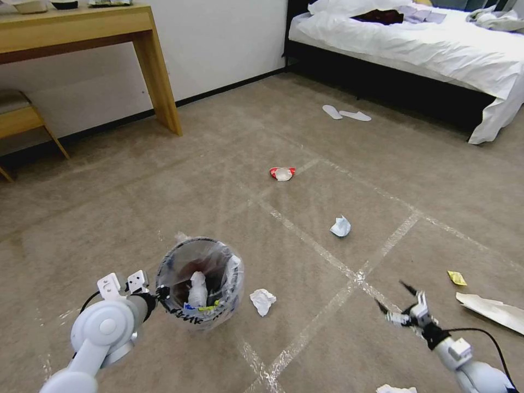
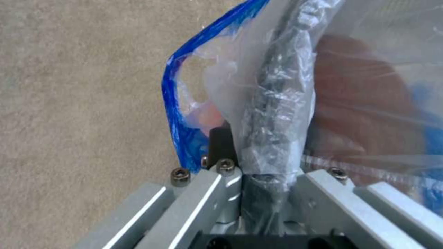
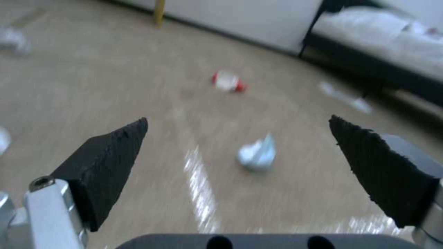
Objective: Pick up the trash bin and place the garbage on the floor into it.
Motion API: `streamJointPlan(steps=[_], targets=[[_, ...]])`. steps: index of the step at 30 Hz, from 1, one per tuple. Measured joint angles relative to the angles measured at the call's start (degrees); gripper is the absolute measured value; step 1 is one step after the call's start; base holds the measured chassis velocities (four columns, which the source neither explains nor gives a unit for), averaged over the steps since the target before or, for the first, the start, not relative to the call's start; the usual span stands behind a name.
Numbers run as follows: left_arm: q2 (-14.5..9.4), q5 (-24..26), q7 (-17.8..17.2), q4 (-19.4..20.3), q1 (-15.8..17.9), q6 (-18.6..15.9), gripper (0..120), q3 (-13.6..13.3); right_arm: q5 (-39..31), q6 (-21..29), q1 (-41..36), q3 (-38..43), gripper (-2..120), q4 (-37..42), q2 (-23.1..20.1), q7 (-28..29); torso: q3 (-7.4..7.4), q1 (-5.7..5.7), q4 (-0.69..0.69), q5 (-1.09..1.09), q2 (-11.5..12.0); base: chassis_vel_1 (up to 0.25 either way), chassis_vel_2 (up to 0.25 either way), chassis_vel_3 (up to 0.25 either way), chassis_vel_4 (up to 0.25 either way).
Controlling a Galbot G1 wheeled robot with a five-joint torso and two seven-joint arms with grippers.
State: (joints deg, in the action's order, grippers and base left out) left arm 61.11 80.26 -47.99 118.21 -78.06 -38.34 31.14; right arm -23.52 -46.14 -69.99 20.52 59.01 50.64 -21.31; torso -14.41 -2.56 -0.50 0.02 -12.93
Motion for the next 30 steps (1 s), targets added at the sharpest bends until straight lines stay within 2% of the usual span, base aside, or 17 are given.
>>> streamJointPlan(steps=[8,10,13,15,16,18,19,21,22,24,25,26,27,28,29,30], targets=[[0.1,-0.1,-0.3,0.4,-0.5,0.0,1,0.3,-0.2,0.1,-0.6,1.7,100,4.1,-0.7,2.4,0.00,0.00,0.01,0.01,0.0,0.000,0.000,0.000,0.000],[0.2,-0.1,-0.5,0.6,-0.8,0.0,1,0.3,-1.1,0.0,-1.6,3.8,100,8.1,-3.5,2.7,0.00,0.00,-0.03,-0.03,0.0,0.000,0.000,0.000,0.000],[0.2,-0.1,-0.5,0.7,-0.9,0.0,1,0.4,-1.4,0.0,-1.7,4.0,100,8.4,-4.1,1.7,0.00,0.00,-0.03,-0.04,0.0,0.000,0.000,0.000,0.000],[0.2,-0.2,-0.5,0.7,-1.2,0.0,1,0.9,-2.1,0.1,-1.7,3.8,100,7.5,-7.3,-8.8,0.00,0.00,0.01,0.01,0.0,0.000,0.000,0.000,0.000],[0.2,-0.2,-0.5,0.7,-1.2,0.0,1,0.9,-2.1,0.1,-1.7,3.8,100,7.5,-7.3,-8.8,0.00,0.00,0.01,0.01,0.0,0.000,0.000,0.000,0.000],[0.3,-0.4,-0.3,0.5,-1.2,0.0,1,1.0,3.6,0.7,-1.1,2.4,100,4.0,-10.1,-20.3,0.00,0.00,-0.02,-0.01,0.0,0.000,0.000,0.000,0.000],[0.3,-0.4,-0.3,0.5,-1.2,0.0,1,1.0,3.6,0.7,-1.1,2.4,100,4.0,-10.1,-20.3,0.00,0.00,-0.02,-0.01,0.0,0.000,0.000,0.000,0.000],[0.5,-0.8,-0.2,0.0,-0.8,0.0,1,0.3,11.1,1.7,0.1,1.1,100,1.2,-10.8,-24.9,0.00,0.00,-0.04,0.00,0.0,0.000,0.000,0.000,0.000],[0.5,-0.8,-0.2,0.0,-0.8,0.0,1,0.3,11.1,1.7,0.1,1.1,100,1.2,-10.8,-24.9,0.00,0.00,-0.04,0.00,0.0,0.000,0.000,0.000,0.000],[0.8,-1.3,0.1,-0.5,-0.3,0.0,1,-0.6,18.5,3.9,2.6,-0.5,100,-1.2,-10.4,-26.3,0.00,0.00,0.02,0.02,0.0,0.000,0.000,0.000,0.000],[0.8,-1.3,0.1,-0.5,-0.3,0.0,1,-0.6,18.5,3.9,2.6,-0.5,100,-1.2,-10.4,-26.3,0.00,0.00,0.02,0.02,0.0,0.000,0.000,0.000,0.000],[1.0,-1.5,0.3,-0.9,0.2,0.0,1,-1.2,22.0,4.4,3.3,-0.5,100,-2.1,-10.3,-26.8,0.00,0.00,0.02,-0.01,0.0,0.000,0.000,0.000,0.000],[1.1,-1.7,0.5,-1.0,0.4,0.0,1,-1.5,26.4,4.4,4.0,-0.5,100,-3.1,-10.3,-28.2,0.00,0.00,0.00,-0.01,0.0,0.000,0.000,0.000,0.000],[1.1,-1.7,0.5,-1.0,0.4,0.0,1,-1.5,26.4,4.4,4.0,-0.5,100,-3.1,-10.3,-28.2,0.00,0.00,0.00,-0.01,0.0,0.000,0.000,0.000,0.000],[1.1,-1.9,0.7,-1.1,0.4,0.0,1,-1.6,33.6,3.9,6.4,-1.0,100,-5.5,-10.3,-31.8,0.00,0.00,-0.04,-0.01,0.0,0.000,0.000,0.000,0.000],[1.1,-1.9,0.7,-1.1,0.4,0.0,1,-1.6,33.6,3.9,6.4,-1.0,100,-5.5,-10.3,-31.8,0.00,0.00,-0.04,-0.01,0.0,0.000,0.000,0.000,0.000]])
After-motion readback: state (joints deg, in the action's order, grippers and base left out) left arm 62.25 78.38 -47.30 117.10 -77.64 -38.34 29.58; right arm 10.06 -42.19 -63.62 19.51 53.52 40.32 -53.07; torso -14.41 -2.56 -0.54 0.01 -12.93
